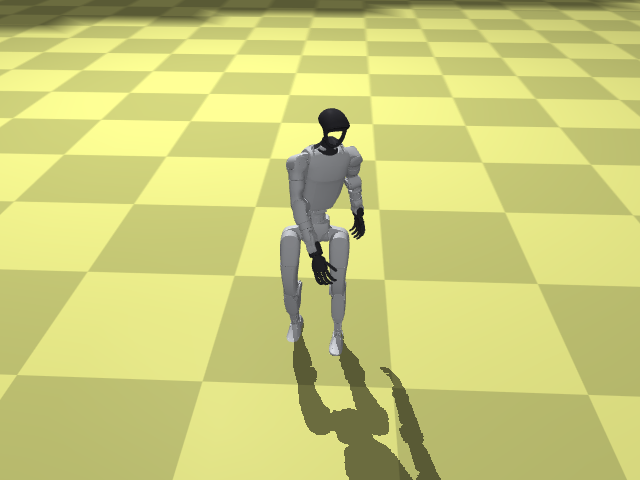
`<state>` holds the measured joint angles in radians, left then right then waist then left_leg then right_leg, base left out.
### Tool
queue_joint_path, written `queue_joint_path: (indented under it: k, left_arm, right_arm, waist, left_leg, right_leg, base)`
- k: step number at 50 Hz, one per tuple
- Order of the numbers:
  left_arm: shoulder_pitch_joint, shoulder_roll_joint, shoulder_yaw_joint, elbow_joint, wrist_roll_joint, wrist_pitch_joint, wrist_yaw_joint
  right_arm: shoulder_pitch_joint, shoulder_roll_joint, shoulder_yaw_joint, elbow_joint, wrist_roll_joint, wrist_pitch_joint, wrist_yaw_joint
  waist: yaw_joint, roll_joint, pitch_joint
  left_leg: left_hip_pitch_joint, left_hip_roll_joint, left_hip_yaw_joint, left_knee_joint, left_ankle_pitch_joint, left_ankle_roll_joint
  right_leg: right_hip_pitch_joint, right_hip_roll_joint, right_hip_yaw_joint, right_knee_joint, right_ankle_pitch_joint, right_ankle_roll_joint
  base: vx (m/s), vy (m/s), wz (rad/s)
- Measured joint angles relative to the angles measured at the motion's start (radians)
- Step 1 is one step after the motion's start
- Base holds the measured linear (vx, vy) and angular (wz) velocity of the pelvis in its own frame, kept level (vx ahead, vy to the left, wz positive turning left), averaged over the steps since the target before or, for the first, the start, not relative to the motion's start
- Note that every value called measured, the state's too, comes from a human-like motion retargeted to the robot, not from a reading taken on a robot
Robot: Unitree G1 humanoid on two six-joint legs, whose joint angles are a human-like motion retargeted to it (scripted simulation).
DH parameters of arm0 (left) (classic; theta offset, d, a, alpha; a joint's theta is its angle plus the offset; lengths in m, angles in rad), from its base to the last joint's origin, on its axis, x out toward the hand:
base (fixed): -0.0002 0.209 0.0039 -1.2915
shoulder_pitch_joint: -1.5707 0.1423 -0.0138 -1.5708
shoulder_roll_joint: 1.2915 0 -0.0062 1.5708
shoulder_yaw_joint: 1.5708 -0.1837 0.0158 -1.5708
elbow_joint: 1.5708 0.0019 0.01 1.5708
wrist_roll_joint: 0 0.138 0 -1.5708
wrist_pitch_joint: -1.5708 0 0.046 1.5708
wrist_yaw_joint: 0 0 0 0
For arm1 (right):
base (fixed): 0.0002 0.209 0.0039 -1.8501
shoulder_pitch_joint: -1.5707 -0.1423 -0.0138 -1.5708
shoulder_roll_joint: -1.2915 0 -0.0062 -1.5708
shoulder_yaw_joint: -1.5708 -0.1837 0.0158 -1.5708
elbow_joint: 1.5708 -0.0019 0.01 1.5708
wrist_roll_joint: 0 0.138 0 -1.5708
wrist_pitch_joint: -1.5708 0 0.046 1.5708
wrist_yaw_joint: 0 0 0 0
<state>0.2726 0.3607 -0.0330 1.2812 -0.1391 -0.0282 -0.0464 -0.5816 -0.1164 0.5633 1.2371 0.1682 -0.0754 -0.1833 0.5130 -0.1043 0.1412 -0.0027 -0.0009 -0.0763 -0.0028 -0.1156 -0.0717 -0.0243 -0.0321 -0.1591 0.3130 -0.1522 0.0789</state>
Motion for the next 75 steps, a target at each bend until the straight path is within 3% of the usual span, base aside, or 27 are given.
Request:
queue_joint_path:
  k: [3, 6, 10, 12, 15, 20, 24, 28, 31, 37, 42, 47, 51, 57, 61, 65, 68, 72, 75]
  left_arm:
    - [-0.007, 0.000, 0.007, -0.004, 0.001, 0.001, 0.013]
    - [-0.018, -0.006, 0.011, -0.004, -0.014, -0.001, 0.023]
    - [-0.026, -0.016, -0.003, -0.004, -0.039, -0.009, 0.026]
    - [-0.032, -0.018, -0.007, -0.001, -0.038, -0.010, 0.027]
    - [-0.036, -0.027, -0.010, 0.000, -0.034, -0.010, 0.024]
    - [-0.015, -0.050, -0.019, -0.010, -0.024, -0.002, -0.002]
    - [-0.004, -0.051, -0.014, -0.005, -0.005, -0.003, -0.009]
    - [-0.002, -0.041, -0.002, 0.014, 0.010, -0.009, -0.006]
    - [0.000, -0.035, 0.001, 0.023, 0.004, -0.003, -0.004]
    - [-0.003, -0.021, 0.003, 0.032, 0.000, 0.001, -0.005]
    - [-0.014, -0.024, 0.024, 0.037, -0.027, -0.008, 0.007]
    - [-0.018, -0.029, 0.021, 0.049, -0.051, -0.020, 0.010]
    - [-0.026, -0.036, 0.025, 0.056, -0.030, -0.013, 0.013]
    - [-0.009, -0.051, 0.013, 0.039, -0.013, 0.000, -0.025]
    - [-0.010, -0.043, 0.019, 0.035, 0.001, 0.000, -0.030]
    - [0.001, -0.038, 0.025, 0.036, 0.000, -0.005, -0.020]
    - [0.002, -0.032, 0.021, 0.035, -0.006, 0.002, -0.019]
    - [-0.001, -0.018, 0.018, 0.028, -0.003, 0.006, -0.016]
    - [-0.011, -0.008, 0.028, 0.021, -0.008, 0.009, 0.000]
  right_arm:
    - [0.016, 0.002, 0.010, -0.003, 0.000, -0.008, -0.004]
    - [0.025, 0.000, 0.021, -0.011, -0.016, -0.009, -0.007]
    - [0.026, -0.003, 0.028, -0.018, -0.048, 0.006, -0.005]
    - [0.023, -0.005, 0.025, -0.019, -0.057, 0.012, -0.006]
    - [0.023, -0.008, 0.023, -0.014, -0.066, 0.018, -0.007]
    - [0.022, -0.010, 0.021, -0.001, -0.084, 0.041, 0.013]
    - [0.016, -0.003, 0.019, -0.010, -0.089, 0.037, 0.022]
    - [0.011, 0.015, 0.027, -0.015, -0.085, 0.021, 0.020]
    - [0.007, 0.028, 0.033, -0.015, -0.074, 0.019, 0.011]
    - [0.003, 0.052, 0.037, -0.017, -0.038, 0.002, 0.001]
    - [0.004, 0.056, 0.054, -0.024, -0.039, -0.007, -0.012]
    - [-0.018, 0.064, 0.060, -0.014, -0.063, 0.010, -0.023]
    - [-0.032, 0.067, 0.048, 0.002, -0.078, 0.021, -0.024]
    - [-0.028, 0.058, 0.035, 0.016, -0.089, 0.050, 0.007]
    - [-0.035, 0.056, 0.033, 0.012, -0.082, 0.044, 0.008]
    - [-0.039, 0.061, 0.042, 0.002, -0.064, 0.027, -0.008]
    - [-0.050, 0.065, 0.037, -0.007, -0.047, 0.027, -0.018]
    - [-0.055, 0.071, 0.030, -0.018, -0.024, 0.017, -0.018]
    - [-0.050, 0.070, 0.040, -0.034, -0.011, 0.007, -0.026]
  waist:
    - [-0.029, 0.020, -0.020]
    - [-0.060, 0.019, -0.033]
    - [-0.106, -0.006, -0.033]
    - [-0.108, -0.011, -0.035]
    - [-0.083, -0.012, -0.040]
    - [-0.018, -0.044, -0.024]
    - [0.024, -0.058, -0.024]
    - [0.053, -0.060, -0.032]
    - [0.039, -0.068, -0.027]
    - [-0.022, -0.014, -0.030]
    - [-0.072, 0.011, -0.041]
    - [-0.116, 0.003, -0.032]
    - [-0.087, 0.007, -0.032]
    - [-0.026, -0.031, -0.007]
    - [0.006, -0.042, 0.001]
    - [0.022, -0.029, 0.005]
    - [0.001, -0.027, 0.017]
    - [-0.038, 0.007, 0.025]
    - [-0.062, 0.025, 0.020]
  left_leg:
    - [0.033, 0.030, -0.016, -0.023, -0.002, -0.020]
    - [0.051, 0.027, -0.022, -0.031, -0.013, -0.033]
    - [0.073, -0.022, -0.037, -0.013, -0.049, -0.033]
    - [0.079, -0.035, -0.036, 0.005, -0.068, -0.031]
    - [0.075, -0.050, -0.013, 0.054, -0.073, -0.009]
    - [-0.012, -0.134, -0.001, 0.200, -0.070, 0.082]
    - [-0.091, -0.113, 0.063, 0.134, -0.084, 0.059]
    - [-0.118, -0.074, 0.057, -0.018, 0.066, 0.008]
    - [-0.094, -0.078, 0.037, -0.014, 0.069, 0.009]
    - [0.011, -0.012, 0.009, -0.028, 0.025, -0.024]
    - [0.054, 0.002, 0.007, -0.040, -0.003, -0.058]
    - [0.085, -0.044, 0.000, -0.015, -0.058, -0.049]
    - [0.091, -0.062, 0.025, 0.040, -0.080, -0.024]
    - [-0.029, -0.138, 0.081, 0.216, -0.093, 0.071]
    - [-0.096, -0.110, 0.126, 0.106, -0.075, 0.060]
    - [-0.106, -0.068, 0.079, 0.002, 0.062, 0.019]
    - [-0.080, -0.059, 0.059, 0.035, 0.025, 0.022]
    - [-0.012, -0.018, 0.039, 0.032, -0.003, 0.009]
    - [0.026, 0.005, 0.029, 0.016, -0.012, -0.013]
  right_leg:
    - [-0.086, 0.010, -0.025, 0.121, -0.053, -0.004]
    - [-0.119, -0.021, -0.098, 0.053, -0.061, 0.035]
    - [-0.104, -0.055, -0.086, -0.181, 0.099, 0.092]
    - [-0.095, -0.061, -0.054, -0.201, 0.130, 0.100]
    - [-0.083, -0.071, -0.035, -0.178, 0.096, 0.110]
    - [-0.049, -0.116, 0.015, -0.202, 0.101, 0.154]
    - [-0.034, -0.102, 0.028, -0.215, 0.088, 0.183]
    - [-0.009, -0.064, 0.030, -0.209, 0.052, 0.183]
    - [0.018, -0.066, 0.020, -0.182, 0.019, 0.170]
    - [-0.026, -0.002, 0.029, 0.012, -0.034, 0.000]
    - [-0.117, -0.014, -0.029, -0.049, -0.044, 0.045]
    - [-0.113, -0.050, -0.012, -0.233, 0.167, 0.105]
    - [-0.092, -0.058, 0.010, -0.212, 0.126, 0.112]
    - [-0.042, -0.118, 0.048, -0.232, 0.119, 0.155]
    - [-0.022, -0.107, 0.047, -0.225, 0.088, 0.177]
    - [0.015, -0.065, 0.048, -0.208, 0.047, 0.167]
    - [0.042, -0.051, 0.045, -0.181, 0.034, 0.141]
    - [0.021, -0.007, 0.051, -0.056, 0.004, 0.044]
    - [-0.055, 0.008, 0.018, 0.026, -0.037, 0.037]
  base:
    - [0.30, -0.02, 0.31]
    - [0.31, -0.05, 0.21]
    - [0.32, -0.07, 0.24]
    - [0.32, -0.08, -0.07]
    - [0.31, -0.08, -0.35]
    - [0.28, -0.05, -0.43]
    - [0.28, -0.05, -0.33]
    - [0.32, 0.01, -0.23]
    - [0.34, 0.10, 0.15]
    - [0.31, 0.03, 0.20]
    - [0.29, -0.02, 0.10]
    - [0.31, -0.05, 0.10]
    - [0.31, -0.06, -0.35]
    - [0.29, -0.02, -0.23]
    - [0.29, 0.02, -0.12]
    - [0.32, 0.04, -0.15]
    - [0.31, 0.07, 0.16]
    - [0.30, 0.06, 0.25]
    - [0.29, 0.02, 0.16]
